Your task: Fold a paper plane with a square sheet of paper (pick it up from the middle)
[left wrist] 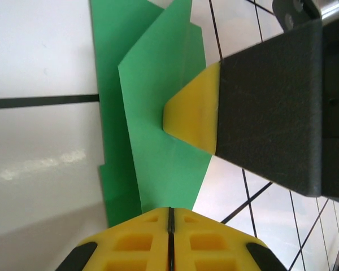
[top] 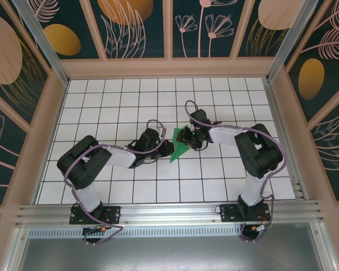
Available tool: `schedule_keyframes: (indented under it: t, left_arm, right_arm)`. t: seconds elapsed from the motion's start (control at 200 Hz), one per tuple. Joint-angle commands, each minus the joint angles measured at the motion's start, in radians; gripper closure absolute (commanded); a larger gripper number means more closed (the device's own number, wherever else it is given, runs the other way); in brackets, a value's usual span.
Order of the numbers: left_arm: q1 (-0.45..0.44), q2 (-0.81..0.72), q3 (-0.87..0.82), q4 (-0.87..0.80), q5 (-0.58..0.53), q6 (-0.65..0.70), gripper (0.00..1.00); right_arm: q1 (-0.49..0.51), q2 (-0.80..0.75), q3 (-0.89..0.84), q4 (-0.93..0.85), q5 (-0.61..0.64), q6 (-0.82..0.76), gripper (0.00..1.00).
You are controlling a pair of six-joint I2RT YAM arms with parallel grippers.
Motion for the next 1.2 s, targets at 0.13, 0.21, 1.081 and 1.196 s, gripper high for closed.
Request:
schedule_keyframes:
  t: [0.13, 0.21, 1.081, 1.196]
  left_arm:
    - [0.008, 0.026, 0.055, 0.008, 0.007, -0.009, 0.88]
    - [0.009, 0.034, 0.060, 0.007, 0.010, -0.009, 0.88]
    - [0.011, 0.112, 0.102, -0.084, -0.006, -0.007, 0.92]
    - [0.010, 0.116, 0.103, -0.088, -0.009, -0.009, 0.92]
  right_arm:
    - [-0.006, 0.184, -0.099, -0.133, 0.176, 0.004, 0.50]
    - [-0.007, 0.188, -0.098, -0.133, 0.175, 0.003, 0.50]
    - [-0.001, 0.238, -0.095, -0.145, 0.211, -0.006, 0.51]
    - [0.004, 0.250, -0.090, -0.150, 0.221, -0.004, 0.51]
